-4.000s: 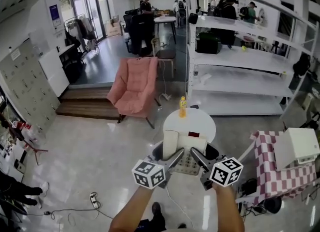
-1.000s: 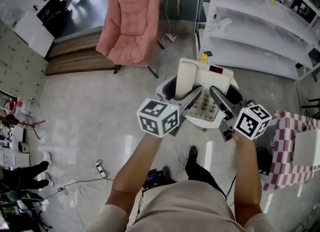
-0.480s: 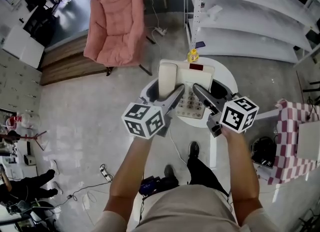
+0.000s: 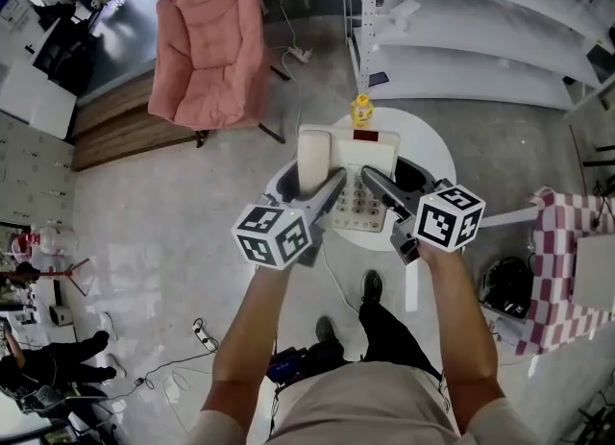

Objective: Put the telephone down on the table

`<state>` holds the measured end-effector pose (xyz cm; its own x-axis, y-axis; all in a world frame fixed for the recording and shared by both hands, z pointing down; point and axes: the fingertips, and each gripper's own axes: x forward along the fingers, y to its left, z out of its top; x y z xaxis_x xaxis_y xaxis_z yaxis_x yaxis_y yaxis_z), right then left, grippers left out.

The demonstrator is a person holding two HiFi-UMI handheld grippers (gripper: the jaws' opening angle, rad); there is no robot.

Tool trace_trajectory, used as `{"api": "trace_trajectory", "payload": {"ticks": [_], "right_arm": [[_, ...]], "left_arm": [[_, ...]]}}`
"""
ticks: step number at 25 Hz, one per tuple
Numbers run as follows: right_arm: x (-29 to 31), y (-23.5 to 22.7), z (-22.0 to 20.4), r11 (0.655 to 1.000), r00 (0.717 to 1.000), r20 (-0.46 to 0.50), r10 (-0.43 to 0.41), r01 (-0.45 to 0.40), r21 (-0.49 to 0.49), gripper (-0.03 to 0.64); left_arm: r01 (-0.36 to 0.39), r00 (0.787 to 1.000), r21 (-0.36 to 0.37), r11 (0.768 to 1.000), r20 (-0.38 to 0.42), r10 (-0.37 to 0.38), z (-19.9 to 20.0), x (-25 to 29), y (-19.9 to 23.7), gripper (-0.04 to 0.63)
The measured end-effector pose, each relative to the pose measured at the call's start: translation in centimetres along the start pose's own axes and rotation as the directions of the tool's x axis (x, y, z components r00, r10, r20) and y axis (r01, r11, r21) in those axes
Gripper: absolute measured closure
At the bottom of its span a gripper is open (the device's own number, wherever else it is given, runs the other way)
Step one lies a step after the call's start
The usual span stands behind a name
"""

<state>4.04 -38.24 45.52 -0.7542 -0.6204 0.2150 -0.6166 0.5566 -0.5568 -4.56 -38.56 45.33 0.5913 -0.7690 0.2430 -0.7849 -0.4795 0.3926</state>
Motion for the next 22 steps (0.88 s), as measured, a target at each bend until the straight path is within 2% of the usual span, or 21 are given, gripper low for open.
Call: {"api": "trace_trajectory", "payload": {"ticks": [22], "right_arm": [[4.3,-9.6,-7.0,0.991,0.995,-0.103,0.015,-0.001,0.135,0.368]], "left_arm": [[-0.077,0.988,-0.064,0.995,-0.139,0.068,-8.8,6.5,5.5,0.258]]}}
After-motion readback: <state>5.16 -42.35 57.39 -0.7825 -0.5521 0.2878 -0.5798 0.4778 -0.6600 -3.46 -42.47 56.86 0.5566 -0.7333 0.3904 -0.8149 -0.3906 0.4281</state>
